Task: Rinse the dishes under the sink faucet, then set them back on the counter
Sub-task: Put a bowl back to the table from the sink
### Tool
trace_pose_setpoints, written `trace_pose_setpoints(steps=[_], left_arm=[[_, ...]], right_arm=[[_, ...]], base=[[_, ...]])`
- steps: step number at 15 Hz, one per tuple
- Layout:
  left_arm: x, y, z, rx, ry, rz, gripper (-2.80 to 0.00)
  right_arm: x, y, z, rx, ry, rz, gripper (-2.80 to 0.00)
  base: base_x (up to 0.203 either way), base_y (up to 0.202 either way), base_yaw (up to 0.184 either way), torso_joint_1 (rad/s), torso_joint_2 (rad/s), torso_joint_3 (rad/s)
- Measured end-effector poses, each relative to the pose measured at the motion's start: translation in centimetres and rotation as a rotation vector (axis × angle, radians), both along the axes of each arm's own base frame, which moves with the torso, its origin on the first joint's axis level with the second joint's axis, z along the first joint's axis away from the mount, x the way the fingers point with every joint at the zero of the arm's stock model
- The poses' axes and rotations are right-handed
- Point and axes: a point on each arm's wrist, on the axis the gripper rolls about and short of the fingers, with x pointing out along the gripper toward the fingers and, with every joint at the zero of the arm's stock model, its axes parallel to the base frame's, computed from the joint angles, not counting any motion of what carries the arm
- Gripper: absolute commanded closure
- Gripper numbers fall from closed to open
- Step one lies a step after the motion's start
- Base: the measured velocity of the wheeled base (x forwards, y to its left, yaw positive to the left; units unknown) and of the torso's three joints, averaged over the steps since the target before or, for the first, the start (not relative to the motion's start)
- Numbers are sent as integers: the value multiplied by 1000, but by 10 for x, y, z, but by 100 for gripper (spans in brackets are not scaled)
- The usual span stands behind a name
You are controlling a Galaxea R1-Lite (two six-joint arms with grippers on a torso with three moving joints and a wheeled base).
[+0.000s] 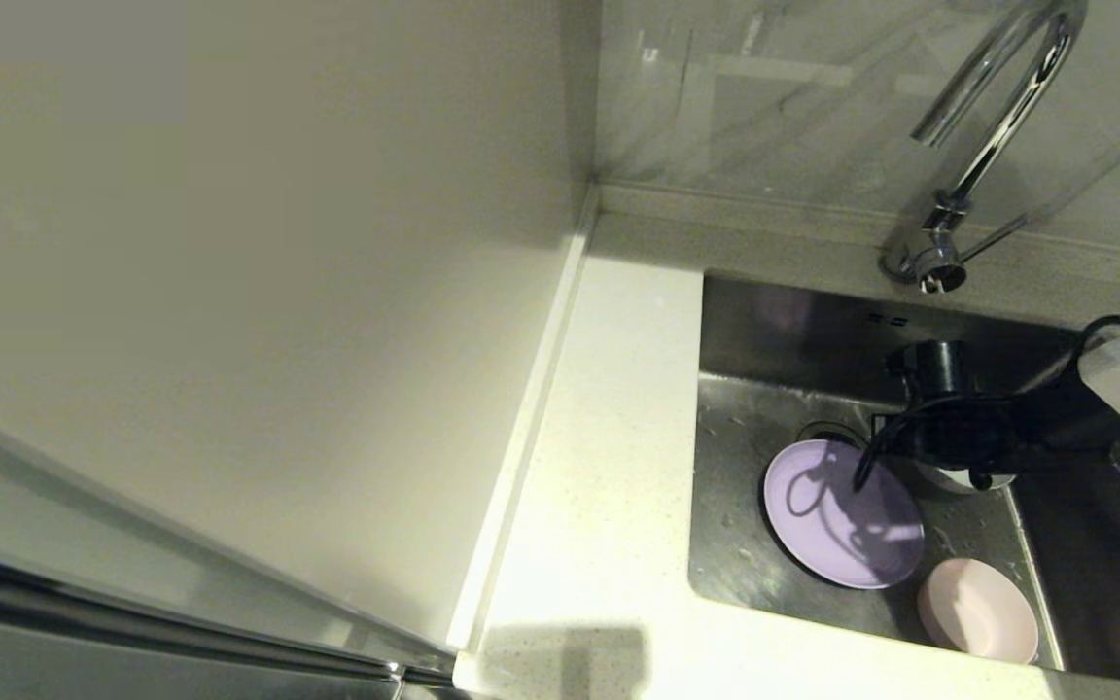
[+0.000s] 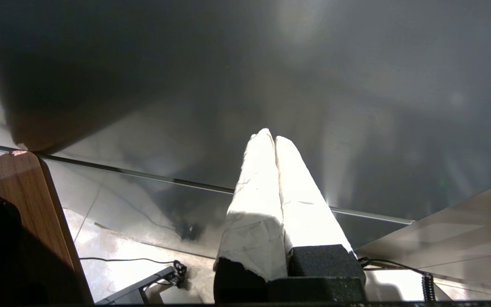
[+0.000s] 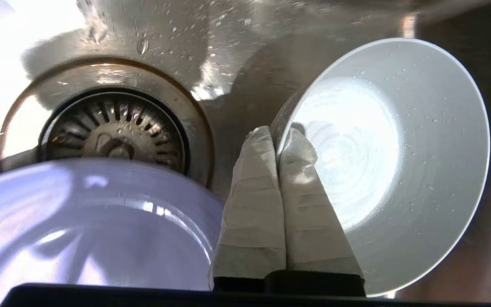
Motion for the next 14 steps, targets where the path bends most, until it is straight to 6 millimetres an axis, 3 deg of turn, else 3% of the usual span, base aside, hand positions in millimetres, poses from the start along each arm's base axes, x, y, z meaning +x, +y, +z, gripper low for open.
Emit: trace_pose_setpoints(steps=[4, 8, 11, 14], left_arm=[[0, 0, 0, 0, 0, 0, 0], [0, 0, 0, 0, 0, -1, 0], [0, 0, 0, 0, 0, 0, 0], [0, 0, 0, -1, 0, 0, 0]], right_arm=[[-44, 3, 32, 48, -33, -10, 0], [-106, 7, 68, 128, -91, 14, 0], [-146, 21, 84, 319, -167, 70, 0], [-167, 35, 97, 611, -219, 166, 0]], base=[[0, 0, 0, 0, 0, 0], [0, 0, 0, 0, 0, 0], [0, 0, 0, 0, 0, 0], [0, 0, 0, 0, 0, 0]])
